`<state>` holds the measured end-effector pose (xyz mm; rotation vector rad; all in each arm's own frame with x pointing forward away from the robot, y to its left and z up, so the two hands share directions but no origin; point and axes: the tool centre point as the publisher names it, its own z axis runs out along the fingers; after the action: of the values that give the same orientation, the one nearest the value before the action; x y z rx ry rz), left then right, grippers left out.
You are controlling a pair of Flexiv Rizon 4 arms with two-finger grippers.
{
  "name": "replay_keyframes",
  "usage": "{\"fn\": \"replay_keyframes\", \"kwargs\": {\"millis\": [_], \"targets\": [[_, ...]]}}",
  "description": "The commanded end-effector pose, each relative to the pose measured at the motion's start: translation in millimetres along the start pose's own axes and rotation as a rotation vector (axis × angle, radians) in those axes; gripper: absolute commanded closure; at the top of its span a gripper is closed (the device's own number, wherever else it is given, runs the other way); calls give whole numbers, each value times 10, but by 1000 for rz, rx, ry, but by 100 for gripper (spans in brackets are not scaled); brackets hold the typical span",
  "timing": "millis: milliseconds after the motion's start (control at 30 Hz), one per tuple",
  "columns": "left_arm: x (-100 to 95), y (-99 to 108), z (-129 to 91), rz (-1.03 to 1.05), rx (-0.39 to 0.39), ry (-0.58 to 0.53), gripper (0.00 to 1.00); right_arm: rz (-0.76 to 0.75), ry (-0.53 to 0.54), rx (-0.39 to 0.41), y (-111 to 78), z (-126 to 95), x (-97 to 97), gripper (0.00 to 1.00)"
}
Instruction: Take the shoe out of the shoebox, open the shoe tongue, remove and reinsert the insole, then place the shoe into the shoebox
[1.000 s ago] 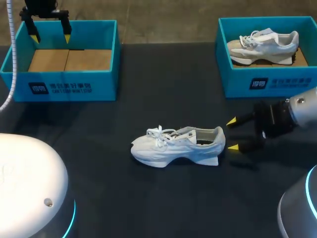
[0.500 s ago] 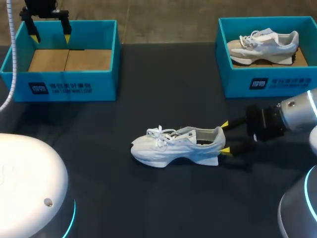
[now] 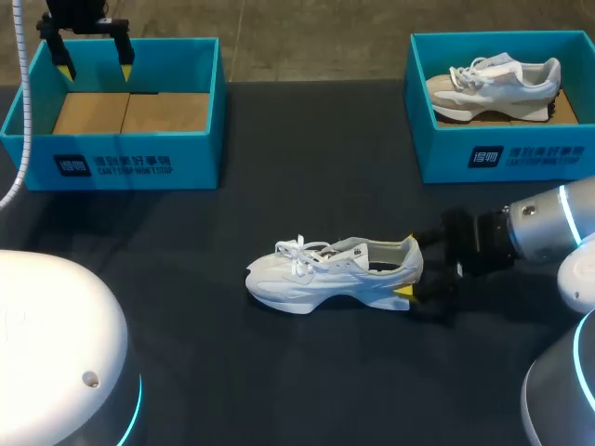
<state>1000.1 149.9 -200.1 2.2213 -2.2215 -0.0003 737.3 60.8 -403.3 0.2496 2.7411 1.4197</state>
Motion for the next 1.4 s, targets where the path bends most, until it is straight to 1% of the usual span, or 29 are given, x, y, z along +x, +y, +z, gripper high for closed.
{"fn": "replay_keyframes", "kwargs": {"millis": [33, 233, 567, 600, 633, 667, 700, 733, 1400], "targets": [[0, 1, 0, 0, 0, 0, 0, -5, -10, -1, -12, 120, -12, 0], [0, 1, 0, 0, 0, 0, 0, 4, -10, -10, -71, 183, -10, 0], [0, 1, 0, 0, 0, 0, 0, 15, 0, -11, -159, 209, -20, 0], [0, 1, 0, 0, 0, 0, 0, 15, 1, -11, -160, 210, -21, 5], [0, 1, 0, 0, 0, 0, 0, 15, 3, -11, -164, 212, -24, 51], [0, 1, 0, 0, 0, 0, 0, 14, 4, -10, -174, 213, -27, 65], [0, 1, 0, 0, 0, 0, 0, 13, 5, -9, -176, 213, -27, 86], [0, 1, 0, 0, 0, 0, 0, 9, 9, -9, -177, 213, -29, 100], [0, 1, 0, 0, 0, 0, 0, 6, 11, -10, -168, 215, -33, 100]]}}
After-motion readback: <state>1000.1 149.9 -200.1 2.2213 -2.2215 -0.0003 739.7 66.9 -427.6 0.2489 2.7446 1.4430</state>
